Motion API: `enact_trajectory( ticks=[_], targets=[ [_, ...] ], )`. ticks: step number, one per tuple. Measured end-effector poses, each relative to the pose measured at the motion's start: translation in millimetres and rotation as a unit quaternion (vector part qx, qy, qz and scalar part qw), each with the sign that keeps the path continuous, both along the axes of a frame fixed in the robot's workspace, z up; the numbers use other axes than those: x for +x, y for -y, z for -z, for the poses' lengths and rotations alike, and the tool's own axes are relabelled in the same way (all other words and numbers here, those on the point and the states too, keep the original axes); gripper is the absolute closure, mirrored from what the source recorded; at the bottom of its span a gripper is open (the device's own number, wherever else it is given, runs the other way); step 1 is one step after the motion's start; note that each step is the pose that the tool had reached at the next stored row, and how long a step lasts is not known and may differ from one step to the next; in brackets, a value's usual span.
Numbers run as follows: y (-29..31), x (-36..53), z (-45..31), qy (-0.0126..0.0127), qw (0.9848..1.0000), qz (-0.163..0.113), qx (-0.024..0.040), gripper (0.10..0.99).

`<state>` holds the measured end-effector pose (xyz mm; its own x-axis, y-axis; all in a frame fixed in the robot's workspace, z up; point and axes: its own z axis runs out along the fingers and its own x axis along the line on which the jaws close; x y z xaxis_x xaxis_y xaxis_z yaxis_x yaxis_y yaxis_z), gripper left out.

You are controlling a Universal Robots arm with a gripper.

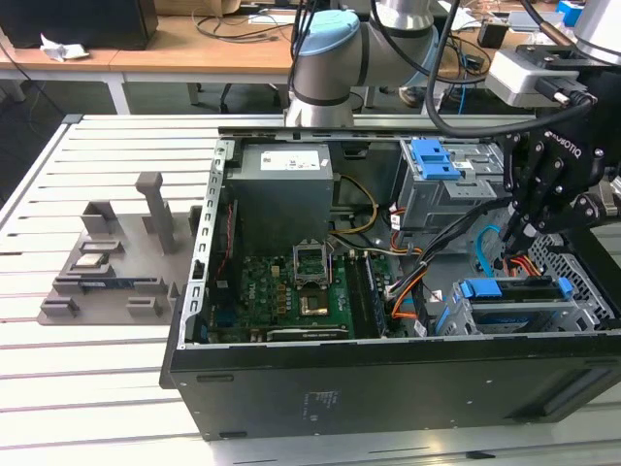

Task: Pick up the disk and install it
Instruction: 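Insert the second disk wire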

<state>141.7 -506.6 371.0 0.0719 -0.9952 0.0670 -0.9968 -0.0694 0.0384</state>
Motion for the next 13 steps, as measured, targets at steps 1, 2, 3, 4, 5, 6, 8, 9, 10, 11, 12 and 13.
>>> enact_trajectory(
  ticks=[1,2,3,4,5,6,8,9,10,11,12,13],
  targets=[
    [0.0,0.0,0.0,0.0,1.0,0.0,0.0,0.925],
    [0.0,0.0,0.0,0.0,1.0,0.0,0.0,0.925],
    [0.8,0.0,0.3,0.0,1.0,0.0,-0.0008,0.925],
    [1.9,0.0,0.4,0.0,1.0,0.0,-0.0037,0.925],
    [3.2,0.1,0.6,0.0,1.0,0.0,-0.0068,0.925],
    [4.3,0.0,0.8,0.0,0.9999,0.0,-0.0114,0.925],
    [5.1,0.3,3.4,0.0,0.9998,0.0,-0.0174,0.925],
    [5.2,0.9,5.3,0.0,0.9998,0.0,-0.0174,0.925],
    [5.2,1.7,7.1,0.0,0.9998,0.0,-0.0173,0.925],
    [5.3,2.6,10.3,0.0,0.9998,0.0,-0.0173,0.925],
    [5.8,2.7,11.3,0.0,0.9998,0.0,-0.0174,0.925],
    [6.7,2.7,12.0,0.0,0.9998,0.0,-0.0177,0.925]
  ],
)
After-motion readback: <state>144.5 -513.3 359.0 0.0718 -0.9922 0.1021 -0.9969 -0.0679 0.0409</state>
